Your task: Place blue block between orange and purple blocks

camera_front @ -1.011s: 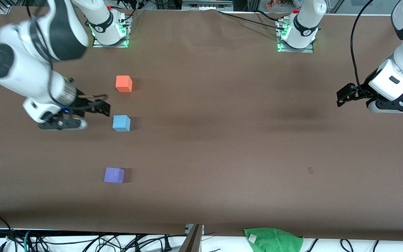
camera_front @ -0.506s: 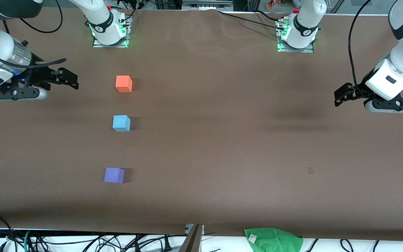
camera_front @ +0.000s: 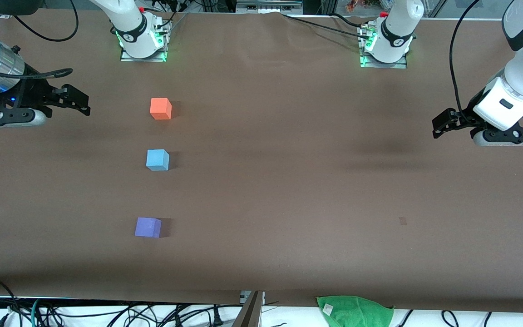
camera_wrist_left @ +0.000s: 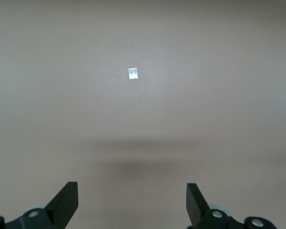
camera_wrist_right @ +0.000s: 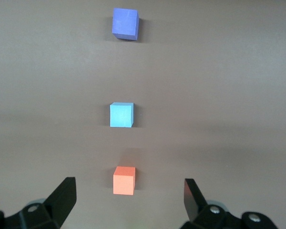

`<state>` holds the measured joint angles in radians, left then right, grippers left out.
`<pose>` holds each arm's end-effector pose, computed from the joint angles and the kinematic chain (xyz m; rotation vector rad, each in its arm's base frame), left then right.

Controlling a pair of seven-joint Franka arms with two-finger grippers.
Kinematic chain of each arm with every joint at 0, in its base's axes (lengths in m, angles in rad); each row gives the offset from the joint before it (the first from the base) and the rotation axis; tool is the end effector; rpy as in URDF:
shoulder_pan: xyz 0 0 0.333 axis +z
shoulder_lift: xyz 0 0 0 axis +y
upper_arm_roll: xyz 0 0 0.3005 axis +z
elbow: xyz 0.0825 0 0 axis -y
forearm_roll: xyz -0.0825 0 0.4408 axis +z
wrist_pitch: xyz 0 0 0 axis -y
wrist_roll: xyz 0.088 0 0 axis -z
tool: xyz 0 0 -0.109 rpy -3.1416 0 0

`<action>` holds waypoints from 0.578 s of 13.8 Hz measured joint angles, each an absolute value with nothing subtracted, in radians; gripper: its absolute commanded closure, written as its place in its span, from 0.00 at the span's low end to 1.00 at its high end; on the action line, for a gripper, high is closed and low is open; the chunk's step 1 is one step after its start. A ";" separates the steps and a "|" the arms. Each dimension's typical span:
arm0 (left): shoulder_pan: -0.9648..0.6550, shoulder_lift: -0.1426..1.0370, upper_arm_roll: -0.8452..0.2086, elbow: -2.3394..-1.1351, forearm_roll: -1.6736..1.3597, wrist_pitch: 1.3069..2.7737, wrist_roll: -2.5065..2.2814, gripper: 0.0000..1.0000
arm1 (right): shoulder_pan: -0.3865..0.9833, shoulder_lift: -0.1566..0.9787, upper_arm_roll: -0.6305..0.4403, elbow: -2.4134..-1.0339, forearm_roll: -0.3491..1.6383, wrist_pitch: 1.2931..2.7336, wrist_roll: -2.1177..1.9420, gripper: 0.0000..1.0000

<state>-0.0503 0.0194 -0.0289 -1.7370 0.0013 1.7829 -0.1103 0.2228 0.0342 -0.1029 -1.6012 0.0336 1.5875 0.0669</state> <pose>0.6257 -0.0494 0.5250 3.1391 0.0484 0.0415 0.6156 0.0787 0.5714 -3.1141 -0.0804 0.0784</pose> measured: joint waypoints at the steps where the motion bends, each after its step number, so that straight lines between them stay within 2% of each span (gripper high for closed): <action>1: -0.049 0.019 -0.028 -1.736 0.001 1.783 -0.110 0.00 | 0.222 0.035 -0.103 -1.594 0.029 1.588 0.067 0.00; 8: -0.044 0.040 -0.023 -1.699 0.001 1.760 -0.110 0.00 | 0.222 0.035 -0.102 -1.548 -0.004 1.580 0.082 0.00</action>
